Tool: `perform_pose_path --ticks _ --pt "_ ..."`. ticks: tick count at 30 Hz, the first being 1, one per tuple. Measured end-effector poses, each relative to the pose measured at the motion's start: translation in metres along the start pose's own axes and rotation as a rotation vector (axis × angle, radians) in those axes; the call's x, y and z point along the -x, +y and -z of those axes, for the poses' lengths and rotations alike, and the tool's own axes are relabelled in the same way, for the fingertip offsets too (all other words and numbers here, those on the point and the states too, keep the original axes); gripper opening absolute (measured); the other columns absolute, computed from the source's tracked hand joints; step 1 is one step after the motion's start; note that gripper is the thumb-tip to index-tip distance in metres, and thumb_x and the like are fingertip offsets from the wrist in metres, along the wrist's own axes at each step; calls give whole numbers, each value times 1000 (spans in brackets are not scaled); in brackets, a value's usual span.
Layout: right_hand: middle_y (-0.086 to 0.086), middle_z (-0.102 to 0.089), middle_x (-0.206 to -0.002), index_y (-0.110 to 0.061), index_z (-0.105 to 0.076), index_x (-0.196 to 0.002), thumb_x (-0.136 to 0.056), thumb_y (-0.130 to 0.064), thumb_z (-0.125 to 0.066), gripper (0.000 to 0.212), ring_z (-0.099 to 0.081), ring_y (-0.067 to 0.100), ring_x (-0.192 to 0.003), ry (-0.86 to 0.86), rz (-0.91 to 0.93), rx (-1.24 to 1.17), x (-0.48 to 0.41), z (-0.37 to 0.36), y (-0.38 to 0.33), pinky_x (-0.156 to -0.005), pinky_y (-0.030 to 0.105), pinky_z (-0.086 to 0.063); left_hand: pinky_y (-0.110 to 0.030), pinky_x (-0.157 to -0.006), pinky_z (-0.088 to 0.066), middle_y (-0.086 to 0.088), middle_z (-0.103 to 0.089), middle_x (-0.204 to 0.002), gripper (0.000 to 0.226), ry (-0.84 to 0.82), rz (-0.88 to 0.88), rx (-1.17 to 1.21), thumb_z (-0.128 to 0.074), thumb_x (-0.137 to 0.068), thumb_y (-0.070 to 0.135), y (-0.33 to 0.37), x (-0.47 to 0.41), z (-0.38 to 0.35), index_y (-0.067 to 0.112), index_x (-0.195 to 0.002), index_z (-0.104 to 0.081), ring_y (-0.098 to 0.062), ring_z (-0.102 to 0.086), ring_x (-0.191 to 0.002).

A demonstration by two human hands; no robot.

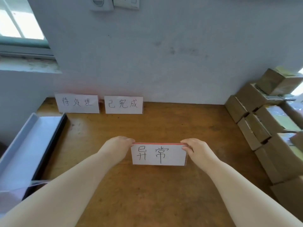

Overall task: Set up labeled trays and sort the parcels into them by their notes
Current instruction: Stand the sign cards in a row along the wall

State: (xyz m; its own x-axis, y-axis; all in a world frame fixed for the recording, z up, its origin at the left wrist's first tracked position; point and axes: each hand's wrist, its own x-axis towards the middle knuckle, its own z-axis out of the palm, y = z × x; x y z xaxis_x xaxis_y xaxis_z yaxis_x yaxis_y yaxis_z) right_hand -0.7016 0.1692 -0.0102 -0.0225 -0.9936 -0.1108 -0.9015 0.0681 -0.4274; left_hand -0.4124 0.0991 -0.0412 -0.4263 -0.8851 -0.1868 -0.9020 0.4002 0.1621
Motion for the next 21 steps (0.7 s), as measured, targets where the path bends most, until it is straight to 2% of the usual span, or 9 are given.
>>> perform_pose_path --ticks 3,6,8,12,17,21 --pt "-1 -57 -133 -17 -56 -131 -99 -27 -48 35 -49 13 -123 -34 -1 34 -30 15 17 -103 23 -36 -31 -97 -44 0 -53 -137 44 -1 49 21 -36 -100 10 14 -29 7 23 -141 -44 -21 -50 -123" --pt "-2 -55 -134 -20 -53 -133 -99 -31 -46 37 -49 14 -124 -76 8 73 -71 33 34 -103 26 -39 -32 -89 -49 -2 -57 -124 40 6 96 19 -39 -99 10 28 -67 18 23 -134 -51 -22 -56 -113" --pt "-2 -56 -133 -20 -52 -134 -99 -32 -44 37 -50 14 -122 -94 17 107 -104 46 49 -101 26 -40 -33 -90 -50 -1 -57 -122 36 -4 117 -1 -42 -99 12 35 -103 25 24 -131 -54 -21 -56 -111" --pt "-1 -58 -129 -19 -55 -130 -100 -31 -43 34 -52 15 -118 -94 58 174 -174 62 77 -98 26 -40 -35 -97 -47 -4 -55 -124 32 -1 131 -39 -44 -100 13 38 -181 40 20 -128 -58 -23 -53 -116" --pt "3 -65 -114 -16 -61 -118 -100 -25 -44 27 -57 19 -104 -95 132 166 -248 65 98 -89 29 -45 -27 -85 -43 -2 -56 -103 26 47 172 -35 -44 -100 17 34 -247 57 9 -114 -64 -26 -52 -113" --pt "9 -64 -114 -10 -62 -117 -99 -18 -46 26 -56 25 -106 -105 143 133 -288 58 105 -93 35 -44 -29 -83 -39 -7 -49 -121 30 -7 216 -83 -38 -101 11 31 -279 62 16 -123 -58 -24 -43 -122"
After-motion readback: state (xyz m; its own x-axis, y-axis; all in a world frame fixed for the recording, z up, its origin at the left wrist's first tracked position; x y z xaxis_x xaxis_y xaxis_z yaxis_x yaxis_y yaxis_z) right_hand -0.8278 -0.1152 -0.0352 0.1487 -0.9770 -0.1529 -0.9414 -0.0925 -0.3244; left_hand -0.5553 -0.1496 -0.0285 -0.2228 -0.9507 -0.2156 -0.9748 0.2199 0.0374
